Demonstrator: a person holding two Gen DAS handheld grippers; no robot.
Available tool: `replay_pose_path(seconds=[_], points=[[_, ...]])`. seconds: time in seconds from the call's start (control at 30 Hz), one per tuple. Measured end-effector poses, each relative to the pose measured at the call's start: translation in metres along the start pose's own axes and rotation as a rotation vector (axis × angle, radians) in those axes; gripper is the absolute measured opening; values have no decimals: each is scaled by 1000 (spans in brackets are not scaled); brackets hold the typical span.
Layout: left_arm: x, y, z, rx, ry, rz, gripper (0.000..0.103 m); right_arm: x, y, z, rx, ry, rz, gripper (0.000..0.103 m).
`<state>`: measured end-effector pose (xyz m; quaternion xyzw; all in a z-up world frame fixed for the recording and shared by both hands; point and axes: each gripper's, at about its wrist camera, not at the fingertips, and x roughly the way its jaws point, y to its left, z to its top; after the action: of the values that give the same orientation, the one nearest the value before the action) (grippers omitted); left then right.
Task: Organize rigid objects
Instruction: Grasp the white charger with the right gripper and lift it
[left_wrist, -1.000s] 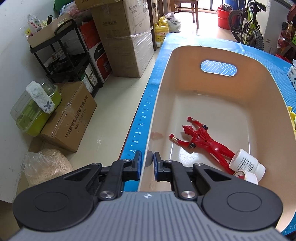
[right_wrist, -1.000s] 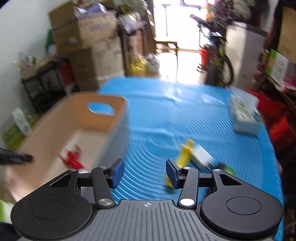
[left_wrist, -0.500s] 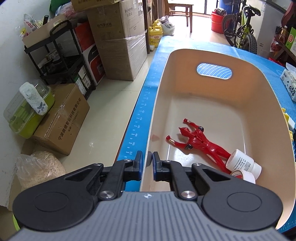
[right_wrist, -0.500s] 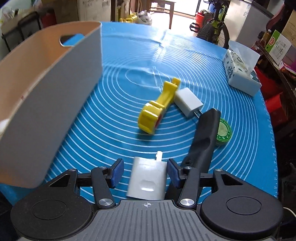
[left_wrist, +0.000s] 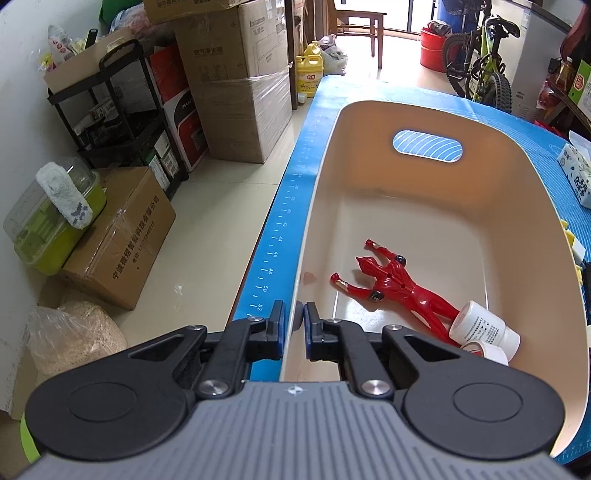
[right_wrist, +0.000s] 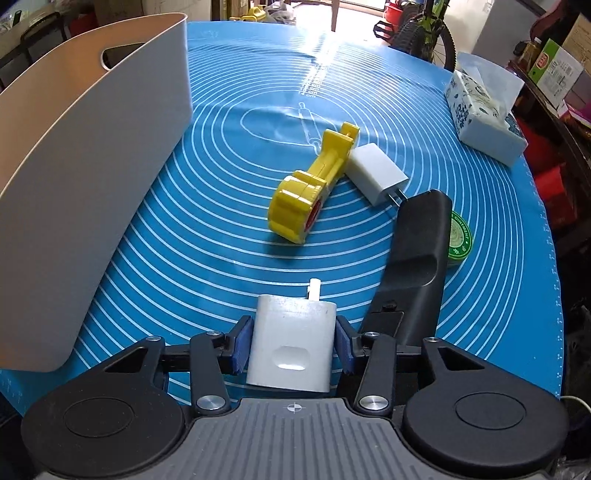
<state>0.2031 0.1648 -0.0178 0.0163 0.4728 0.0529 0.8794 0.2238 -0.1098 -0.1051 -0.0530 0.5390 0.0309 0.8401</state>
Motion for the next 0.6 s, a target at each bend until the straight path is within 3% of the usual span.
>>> replay_pose_path(seconds=[0.33, 0.6], points=[[-2, -1, -2, 43, -28, -21, 12, -25, 7, 12, 35, -85, 30, 50], [-1, 2, -5, 71, -43, -50, 8, -74, 24, 34, 88, -264, 87, 51]])
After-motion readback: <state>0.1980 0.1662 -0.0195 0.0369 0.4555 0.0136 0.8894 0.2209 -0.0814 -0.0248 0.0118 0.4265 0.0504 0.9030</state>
